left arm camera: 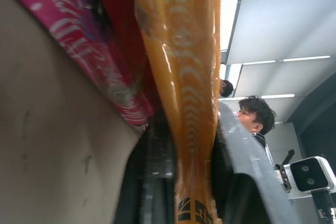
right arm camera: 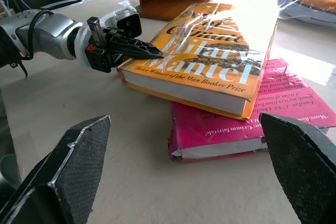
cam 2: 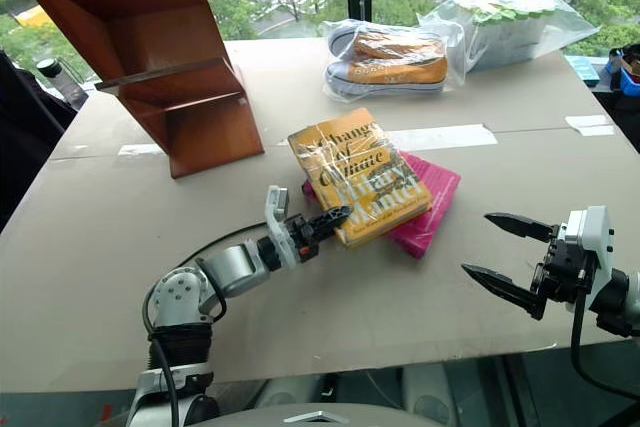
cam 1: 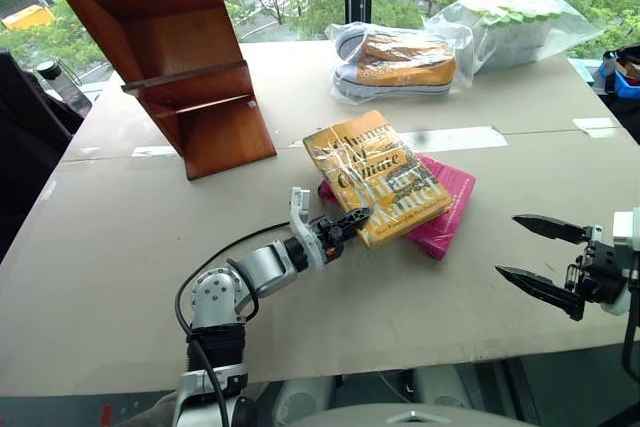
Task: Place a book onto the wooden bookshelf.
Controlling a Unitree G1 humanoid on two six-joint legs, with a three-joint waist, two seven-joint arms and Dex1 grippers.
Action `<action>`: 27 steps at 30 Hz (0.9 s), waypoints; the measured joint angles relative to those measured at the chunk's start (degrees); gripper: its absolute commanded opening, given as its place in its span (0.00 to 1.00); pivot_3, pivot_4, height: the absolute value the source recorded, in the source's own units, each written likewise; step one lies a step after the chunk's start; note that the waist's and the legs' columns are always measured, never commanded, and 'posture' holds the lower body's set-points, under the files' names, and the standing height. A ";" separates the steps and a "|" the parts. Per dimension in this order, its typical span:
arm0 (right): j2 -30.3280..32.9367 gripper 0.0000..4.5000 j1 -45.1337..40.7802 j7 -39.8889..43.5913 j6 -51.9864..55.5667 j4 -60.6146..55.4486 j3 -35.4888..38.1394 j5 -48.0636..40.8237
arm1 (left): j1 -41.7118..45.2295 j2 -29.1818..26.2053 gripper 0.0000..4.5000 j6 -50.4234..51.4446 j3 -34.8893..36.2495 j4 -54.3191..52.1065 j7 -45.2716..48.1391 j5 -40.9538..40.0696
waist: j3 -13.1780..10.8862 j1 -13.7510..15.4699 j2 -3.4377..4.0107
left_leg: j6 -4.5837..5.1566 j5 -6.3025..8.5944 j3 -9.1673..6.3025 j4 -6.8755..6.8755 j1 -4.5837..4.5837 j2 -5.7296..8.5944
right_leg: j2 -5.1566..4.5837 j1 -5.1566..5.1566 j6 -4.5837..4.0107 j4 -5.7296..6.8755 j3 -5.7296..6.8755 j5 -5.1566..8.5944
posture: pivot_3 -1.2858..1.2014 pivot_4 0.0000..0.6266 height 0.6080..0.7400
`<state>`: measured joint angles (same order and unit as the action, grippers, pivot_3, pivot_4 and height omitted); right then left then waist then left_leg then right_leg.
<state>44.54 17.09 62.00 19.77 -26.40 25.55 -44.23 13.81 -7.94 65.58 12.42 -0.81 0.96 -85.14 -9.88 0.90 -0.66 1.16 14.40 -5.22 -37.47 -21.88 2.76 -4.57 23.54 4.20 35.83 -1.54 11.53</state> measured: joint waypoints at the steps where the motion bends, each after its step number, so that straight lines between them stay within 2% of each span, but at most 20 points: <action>1: -0.26 1.00 0.04 -0.21 0.00 -0.23 0.02 -0.10 | -0.62 -1.15 0.02 0.16 -0.37 -1.74 0.09 0.04 | -0.03 -0.12 -0.04 | 0.00 0.00 0.00 0.00 0.00 -0.02 | 0.02 0.01 -0.01 0.00 -0.01 0.00 | 0.52 0.24 1.00; 5: -1.02 1.00 -0.34 -0.82 0.08 -0.45 0.03 -0.43 | -0.32 -6.74 0.02 -0.38 -1.79 -9.79 2.70 3.39 | -0.11 -0.06 -0.15 | -0.02 0.00 0.02 0.01 -0.04 -0.05 | 0.03 0.04 -0.02 -0.01 -0.01 0.00 | 0.52 0.24 1.00; 10: -2.12 1.00 -7.02 -2.43 1.23 1.66 -0.08 -3.27 | 8.54 -16.64 0.02 -8.33 -5.95 -21.10 9.85 18.88 | -0.24 -0.05 -0.36 | -0.04 -0.02 0.12 0.01 -0.04 -0.02 | 0.04 0.03 -0.25 -0.03 0.00 -0.13 | 0.52 0.24 1.00; 14: -3.35 1.00 -13.43 -3.48 2.47 5.33 -0.50 -5.57 | 16.82 -35.23 0.02 -19.29 -16.86 -28.05 17.75 43.12 | -0.33 -0.28 -0.41 | -0.06 -0.02 0.35 0.22 -0.07 0.02 | 0.15 0.10 -0.29 -0.22 -0.05 -0.14 | 0.52 0.24 1.00; 16: -3.96 1.00 -17.18 -3.59 3.56 6.91 -1.54 -7.13 | 20.16 -41.73 0.02 -24.50 -21.61 -29.16 19.83 54.57 | -0.39 -0.26 -0.35 | -0.05 -0.02 0.38 0.27 -0.10 -0.02 | 0.13 0.10 -0.29 -0.31 -0.07 -0.15 | 0.52 0.24 1.00; 19: -4.60 1.00 -23.02 -3.56 5.92 8.61 -3.53 -9.79 | 23.33 -46.02 0.02 -29.36 -24.32 -28.90 19.90 67.07 | -0.55 -0.21 -0.43 | -0.04 -0.02 0.32 0.25 -0.25 -0.04 | 0.12 0.21 -0.25 -0.35 -0.01 -0.16 | 0.52 0.24 1.00; 22: -5.29 1.00 -30.82 -3.86 9.25 10.94 -5.15 -13.20 | 24.72 -54.17 0.02 -34.06 -24.19 -28.20 19.13 81.70 | -0.73 -0.68 -0.52 | -0.04 -0.03 0.26 0.24 -0.48 -0.05 | 0.17 0.47 -0.04 -0.33 0.03 -0.30 | 0.52 0.24 1.00; 24: -6.56 1.00 -36.85 -4.61 12.11 12.98 -6.73 -15.87 | 22.68 -60.16 0.02 -34.96 -22.75 -28.49 19.08 90.03 | -0.75 -1.19 -0.51 | -0.05 -0.03 0.21 0.24 -0.68 -0.05 | 0.18 0.65 -0.03 -0.33 0.08 -0.30 | 0.52 0.24 1.00; 27: -7.80 1.00 -40.75 -5.11 14.18 14.46 -7.96 -17.68 | 19.53 -63.64 0.02 -34.83 -20.70 -29.36 20.03 94.97 | -0.85 -1.27 -0.59 | -0.05 -0.03 0.09 0.22 -0.87 -0.04 | 0.15 0.77 -0.04 -0.25 0.20 -0.31 | 0.52 0.24 1.00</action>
<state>36.74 -23.67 56.88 33.95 -11.94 17.58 -61.92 33.34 -71.58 30.75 -8.28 -30.16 20.99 9.83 -10.73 -0.37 -1.25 1.11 14.37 -5.13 -37.25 -22.75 2.72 -4.42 24.31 4.17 35.58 -1.34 11.22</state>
